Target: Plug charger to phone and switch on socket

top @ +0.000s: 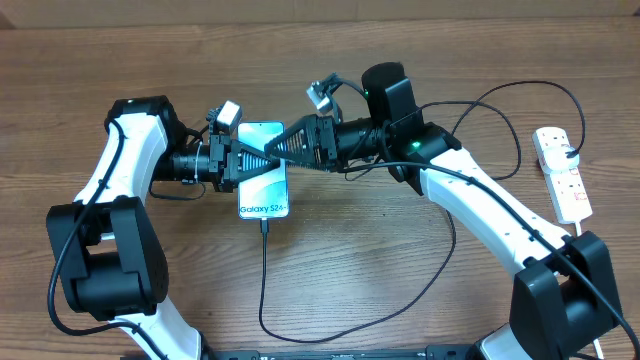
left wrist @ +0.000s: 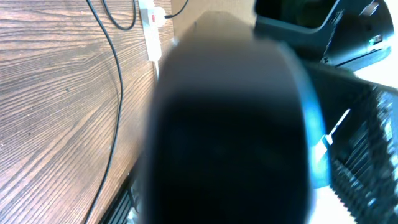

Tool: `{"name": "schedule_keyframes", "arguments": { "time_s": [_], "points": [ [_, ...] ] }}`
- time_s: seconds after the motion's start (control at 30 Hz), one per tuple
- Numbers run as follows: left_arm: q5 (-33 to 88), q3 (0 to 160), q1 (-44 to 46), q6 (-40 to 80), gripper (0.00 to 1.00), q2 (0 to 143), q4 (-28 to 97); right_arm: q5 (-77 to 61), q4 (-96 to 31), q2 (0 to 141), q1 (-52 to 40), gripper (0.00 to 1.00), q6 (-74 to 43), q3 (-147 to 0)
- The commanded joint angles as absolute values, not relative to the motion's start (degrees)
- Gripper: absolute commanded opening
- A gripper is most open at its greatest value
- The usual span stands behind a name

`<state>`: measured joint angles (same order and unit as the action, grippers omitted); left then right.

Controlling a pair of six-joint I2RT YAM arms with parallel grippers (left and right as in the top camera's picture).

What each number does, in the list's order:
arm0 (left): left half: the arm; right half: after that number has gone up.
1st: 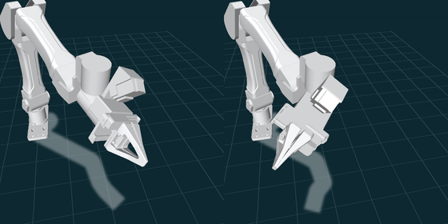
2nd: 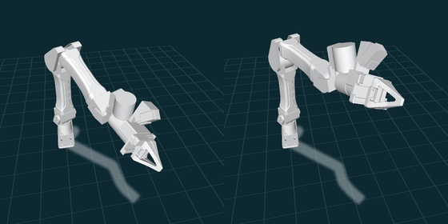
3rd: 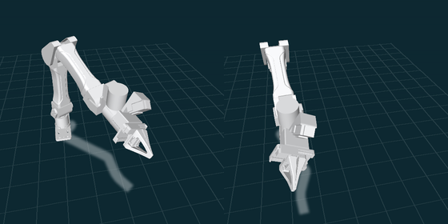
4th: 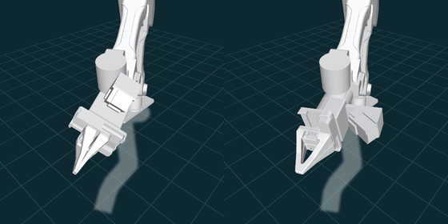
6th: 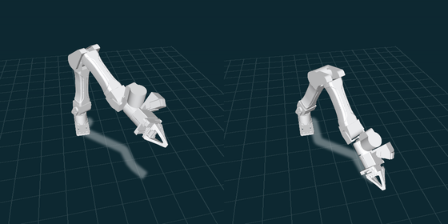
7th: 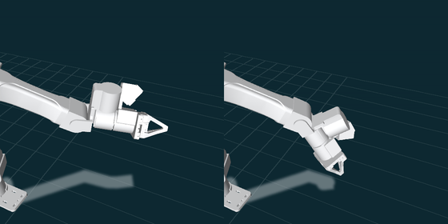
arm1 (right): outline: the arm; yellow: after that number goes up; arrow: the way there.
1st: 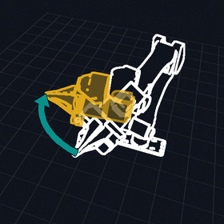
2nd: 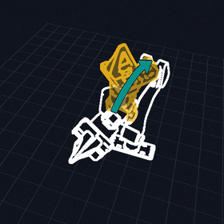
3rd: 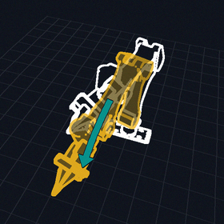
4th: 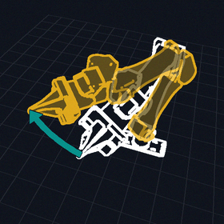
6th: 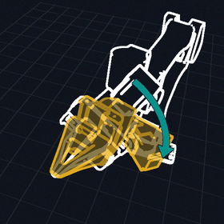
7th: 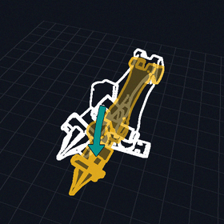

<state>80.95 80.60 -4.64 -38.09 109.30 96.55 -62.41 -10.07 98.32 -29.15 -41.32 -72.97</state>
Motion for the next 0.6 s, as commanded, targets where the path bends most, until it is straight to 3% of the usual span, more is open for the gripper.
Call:
{"name": "schedule_keyframes", "arguments": {
  "time_s": [0.0, 0.2, 0.37, 0.4, 0.57],
  "points": [
    [82.8, 80.7, -4.7, -39.9, 0.04, 108.2, 96.6, -65.6, -12.4, 98.5, -30.8, 1.00, -38.2, -74.2],
    [84.8, 80.7, -4.7, -39.8, 0.04, 108.2, 96.4, -62.9, -18.9, 98.5, -34.1, 1.00, -34.4, -74.2],
    [85.6, 80.7, -4.7, -39.6, 0.04, 108.2, 96.4, -60.2, -20.0, 98.5, -35.7, 0.77, -36.4, -74.2],
    [85.7, 80.7, -4.7, -39.6, 0.04, 108.2, 96.4, -60.0, -20.3, 98.5, -35.7, 0.66, -38.6, -74.2],
    [87.7, 80.7, -4.9, -39.6, 0.04, 108.2, 96.0, -59.1, -19.9, 98.5, -34.5, 0.60, -43.2, -74.2]
  ]
}}
